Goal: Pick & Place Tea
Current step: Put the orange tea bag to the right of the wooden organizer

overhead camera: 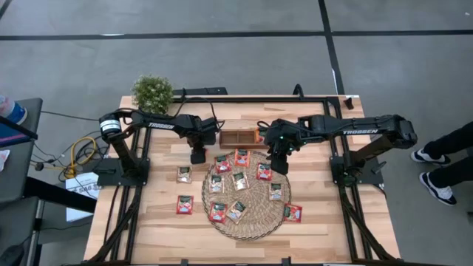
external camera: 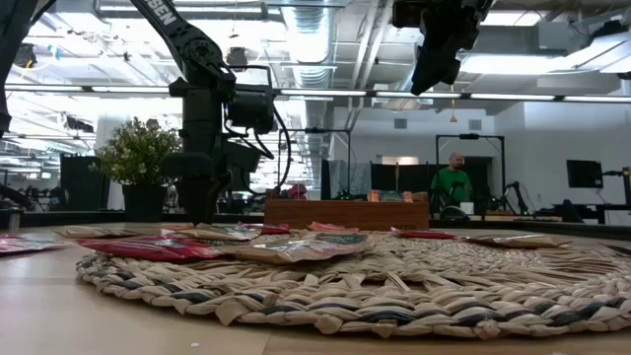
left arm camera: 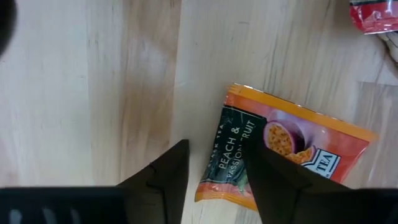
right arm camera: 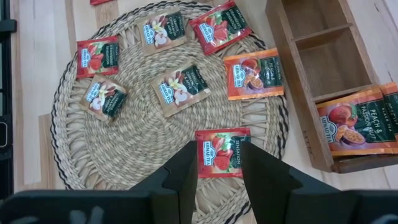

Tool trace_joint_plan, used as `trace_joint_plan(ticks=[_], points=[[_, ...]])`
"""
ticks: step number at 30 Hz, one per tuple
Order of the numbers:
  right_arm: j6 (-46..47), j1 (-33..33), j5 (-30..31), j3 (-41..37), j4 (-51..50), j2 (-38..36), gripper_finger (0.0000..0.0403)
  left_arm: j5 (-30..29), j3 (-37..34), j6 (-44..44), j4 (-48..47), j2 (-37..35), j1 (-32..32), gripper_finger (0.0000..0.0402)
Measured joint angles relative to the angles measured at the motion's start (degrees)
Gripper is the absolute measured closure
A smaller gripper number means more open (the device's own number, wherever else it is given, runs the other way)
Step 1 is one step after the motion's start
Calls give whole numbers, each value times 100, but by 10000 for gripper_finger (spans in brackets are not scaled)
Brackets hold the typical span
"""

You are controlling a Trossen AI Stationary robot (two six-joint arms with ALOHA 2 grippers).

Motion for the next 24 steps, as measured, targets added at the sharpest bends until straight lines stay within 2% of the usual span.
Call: trace_joint_plan(ticks=[10,17,24], points=[[-1,0,-2,0,0,0,290,0,-13,-181,-6,-15,-2,394],[-1,0,-4,0,7,0,290,-62,-43,-315,-169,-263,-7,401],[-1,0,-4,0,82,0,290,-188,-43,-519,-567,-858,-9,401]])
